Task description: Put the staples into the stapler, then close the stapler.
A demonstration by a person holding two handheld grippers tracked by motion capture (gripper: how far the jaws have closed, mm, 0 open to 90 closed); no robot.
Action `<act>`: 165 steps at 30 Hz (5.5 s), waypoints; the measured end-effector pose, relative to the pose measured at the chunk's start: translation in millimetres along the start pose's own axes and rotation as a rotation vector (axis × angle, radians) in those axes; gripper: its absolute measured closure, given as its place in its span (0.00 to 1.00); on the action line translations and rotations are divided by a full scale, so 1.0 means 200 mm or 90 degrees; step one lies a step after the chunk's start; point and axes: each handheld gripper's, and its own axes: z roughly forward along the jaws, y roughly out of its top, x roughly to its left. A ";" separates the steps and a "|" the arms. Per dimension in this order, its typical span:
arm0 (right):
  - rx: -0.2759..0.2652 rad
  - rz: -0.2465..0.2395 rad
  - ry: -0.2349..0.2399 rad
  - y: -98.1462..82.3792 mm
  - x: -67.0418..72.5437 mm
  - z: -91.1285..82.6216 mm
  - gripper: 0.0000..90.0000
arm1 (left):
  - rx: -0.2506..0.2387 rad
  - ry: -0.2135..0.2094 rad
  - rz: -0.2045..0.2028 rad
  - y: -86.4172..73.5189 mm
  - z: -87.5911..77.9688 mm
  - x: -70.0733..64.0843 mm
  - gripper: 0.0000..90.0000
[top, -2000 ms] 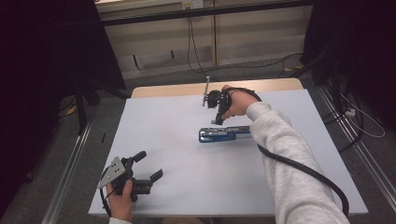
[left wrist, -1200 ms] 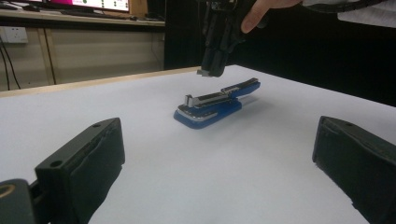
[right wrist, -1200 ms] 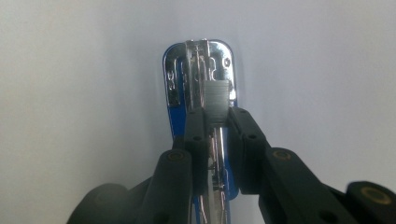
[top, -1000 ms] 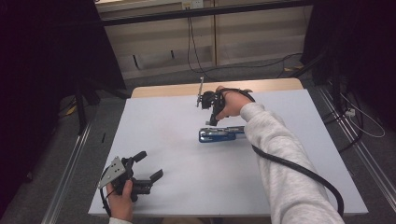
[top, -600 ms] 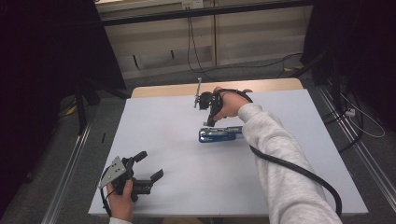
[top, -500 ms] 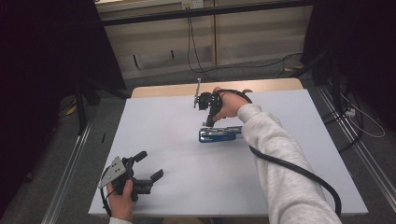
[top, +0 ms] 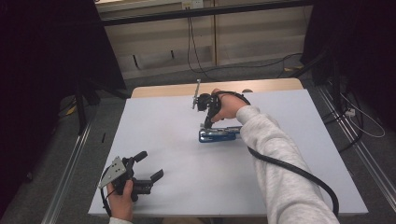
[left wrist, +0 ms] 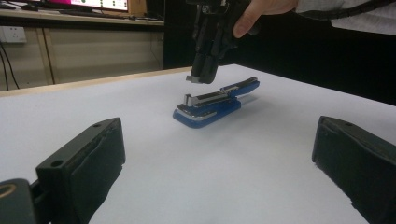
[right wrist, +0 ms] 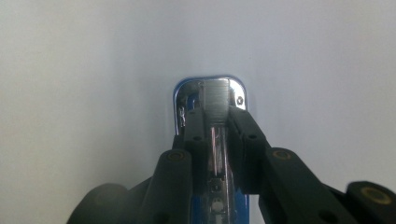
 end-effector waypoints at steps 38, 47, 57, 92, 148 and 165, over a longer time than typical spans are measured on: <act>0.014 0.001 0.004 -0.03 0.00 0.06 0.87 | 0.001 -0.002 0.001 0.00 0.00 0.00 0.03; 0.015 -0.005 0.006 -0.03 -0.01 0.07 0.87 | 0.005 -0.005 0.003 0.00 0.00 0.00 0.03; 0.019 -0.003 0.008 -0.03 -0.01 0.09 0.87 | 0.004 -0.005 0.004 0.00 0.00 0.00 0.03; -0.009 0.009 0.000 -0.03 0.00 0.10 0.76 | 0.004 -0.003 0.001 0.00 0.00 0.00 0.03; -0.291 0.367 -0.225 -1.08 0.32 -0.07 0.16 | 0.158 0.004 -0.047 0.13 0.43 0.02 0.04; -0.308 0.447 -0.272 -1.22 0.40 -0.02 0.62 | 0.227 0.069 -0.046 0.14 0.64 0.08 0.42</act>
